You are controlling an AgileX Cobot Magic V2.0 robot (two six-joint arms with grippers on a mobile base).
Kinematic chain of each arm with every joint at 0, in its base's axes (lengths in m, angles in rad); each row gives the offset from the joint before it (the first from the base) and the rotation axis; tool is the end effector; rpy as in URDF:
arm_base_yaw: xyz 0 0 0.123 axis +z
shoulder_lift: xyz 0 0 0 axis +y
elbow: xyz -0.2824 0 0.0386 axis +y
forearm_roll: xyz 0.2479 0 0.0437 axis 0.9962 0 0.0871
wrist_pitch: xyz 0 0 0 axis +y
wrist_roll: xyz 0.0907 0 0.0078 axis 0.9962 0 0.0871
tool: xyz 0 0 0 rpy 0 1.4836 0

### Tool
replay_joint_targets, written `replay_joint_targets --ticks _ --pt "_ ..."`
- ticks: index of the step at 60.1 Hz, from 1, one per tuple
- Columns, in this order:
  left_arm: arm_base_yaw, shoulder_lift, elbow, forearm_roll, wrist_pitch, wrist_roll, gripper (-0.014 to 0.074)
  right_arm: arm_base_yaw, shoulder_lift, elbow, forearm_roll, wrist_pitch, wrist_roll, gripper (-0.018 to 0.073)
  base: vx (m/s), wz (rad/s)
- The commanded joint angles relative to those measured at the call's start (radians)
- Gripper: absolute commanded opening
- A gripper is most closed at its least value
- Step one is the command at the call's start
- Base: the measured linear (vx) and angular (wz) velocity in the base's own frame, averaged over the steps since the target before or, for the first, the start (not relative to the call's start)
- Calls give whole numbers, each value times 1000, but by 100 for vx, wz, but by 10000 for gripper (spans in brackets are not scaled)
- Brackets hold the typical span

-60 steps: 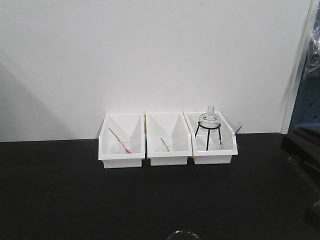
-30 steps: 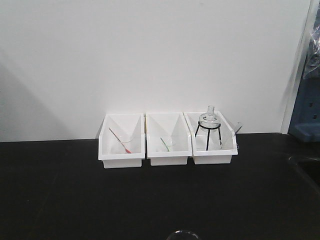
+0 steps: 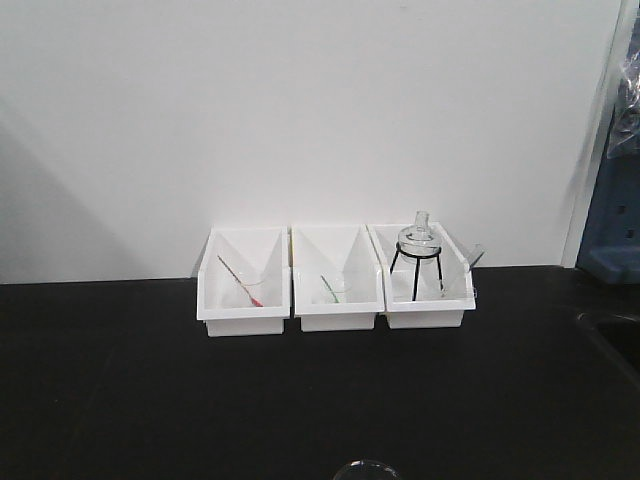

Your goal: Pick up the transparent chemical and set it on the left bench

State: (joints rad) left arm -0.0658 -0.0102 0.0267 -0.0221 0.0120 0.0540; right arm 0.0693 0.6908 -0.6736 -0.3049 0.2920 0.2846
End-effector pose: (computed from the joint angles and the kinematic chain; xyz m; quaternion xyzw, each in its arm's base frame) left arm 0.0566 -0.0038 0.2035 0.0336 0.6852 -0.0124 0.7274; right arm 0.1444 0.0021 0.3532 -0.0028 0.7768 -0.0144 0.6295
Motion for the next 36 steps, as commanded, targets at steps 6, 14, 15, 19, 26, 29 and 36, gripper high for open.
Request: replay_joint_targets --ticks 6,14,15,19,26,29,36 --pt "-2 -19 16 -1 -78 -8 -3 -2 -176 144 172 -40 -146 -8 0 0" --pt "-2 -19 16 -1 -78 -8 -3 -2 -368 370 278 -122 -192 -8 0 0" --pt "-2 -19 16 -1 -78 -8 -3 -2 -402 392 281 -128 -192 -8 0 0" --pt "-2 -19 16 -1 -78 -8 -3 -2 -499 477 287 -146 -191 -8 0 0" --pt "-2 -19 16 -1 -78 -8 -3 -2 -640 597 292 -179 -191 -8 0 0" --pt "-2 -19 16 -1 -78 -8 -3 -2 -687 628 305 -189 -191 -8 0 0" --pt "-2 -19 16 -1 -78 -8 -3 -2 -706 690 376 -223 -189 -8 0 0"
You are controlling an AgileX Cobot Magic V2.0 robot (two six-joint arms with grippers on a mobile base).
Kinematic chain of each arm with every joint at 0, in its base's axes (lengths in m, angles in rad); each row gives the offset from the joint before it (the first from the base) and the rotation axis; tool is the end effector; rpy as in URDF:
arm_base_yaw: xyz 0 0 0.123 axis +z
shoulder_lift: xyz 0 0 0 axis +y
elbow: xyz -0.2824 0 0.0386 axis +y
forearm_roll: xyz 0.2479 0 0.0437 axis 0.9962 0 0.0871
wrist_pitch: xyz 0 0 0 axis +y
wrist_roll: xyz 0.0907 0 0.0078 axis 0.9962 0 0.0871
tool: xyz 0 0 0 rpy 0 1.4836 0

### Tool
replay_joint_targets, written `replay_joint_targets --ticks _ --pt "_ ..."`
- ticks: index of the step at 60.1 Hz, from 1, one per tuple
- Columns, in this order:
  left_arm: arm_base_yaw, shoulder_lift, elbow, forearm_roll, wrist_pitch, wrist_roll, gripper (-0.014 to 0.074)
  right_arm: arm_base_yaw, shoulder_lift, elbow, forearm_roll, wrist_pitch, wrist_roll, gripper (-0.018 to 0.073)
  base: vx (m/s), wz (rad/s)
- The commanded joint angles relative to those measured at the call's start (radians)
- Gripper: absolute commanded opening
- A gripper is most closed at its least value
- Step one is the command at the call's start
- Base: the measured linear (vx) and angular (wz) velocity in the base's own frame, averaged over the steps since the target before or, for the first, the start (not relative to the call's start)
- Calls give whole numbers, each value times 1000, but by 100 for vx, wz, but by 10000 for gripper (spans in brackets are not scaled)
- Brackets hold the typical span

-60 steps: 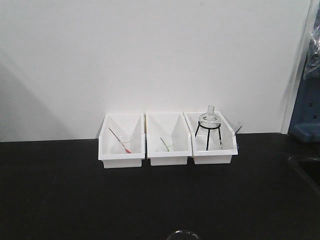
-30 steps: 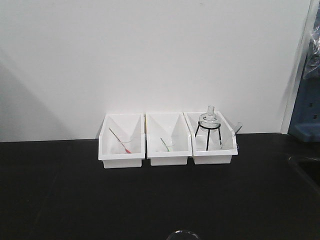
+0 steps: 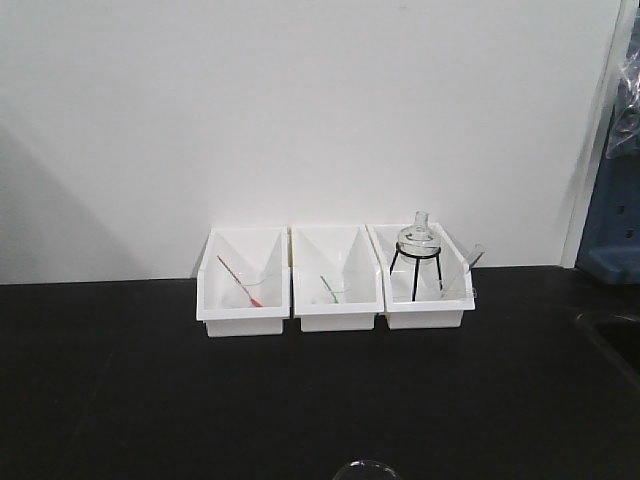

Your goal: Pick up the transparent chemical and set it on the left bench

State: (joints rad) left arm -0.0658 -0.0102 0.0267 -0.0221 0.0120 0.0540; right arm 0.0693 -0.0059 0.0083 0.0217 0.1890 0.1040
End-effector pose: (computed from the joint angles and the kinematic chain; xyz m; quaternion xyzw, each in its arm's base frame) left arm 0.0566 -0.0038 0.2035 0.0336 0.6852 -0.0124 0.7274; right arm 0.0557 0.0042 0.1934 0.0194 0.7427 0.0665 0.6660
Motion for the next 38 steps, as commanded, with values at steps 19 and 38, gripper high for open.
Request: replay_joint_targets --ticks 19,38 --pt "-2 -19 16 -1 -78 -8 -3 -2 -17 29 78 -51 -10 -8 0 0" --pt "-2 -19 16 -1 -78 -8 -3 -2 -17 29 78 -48 -10 -8 0 0"
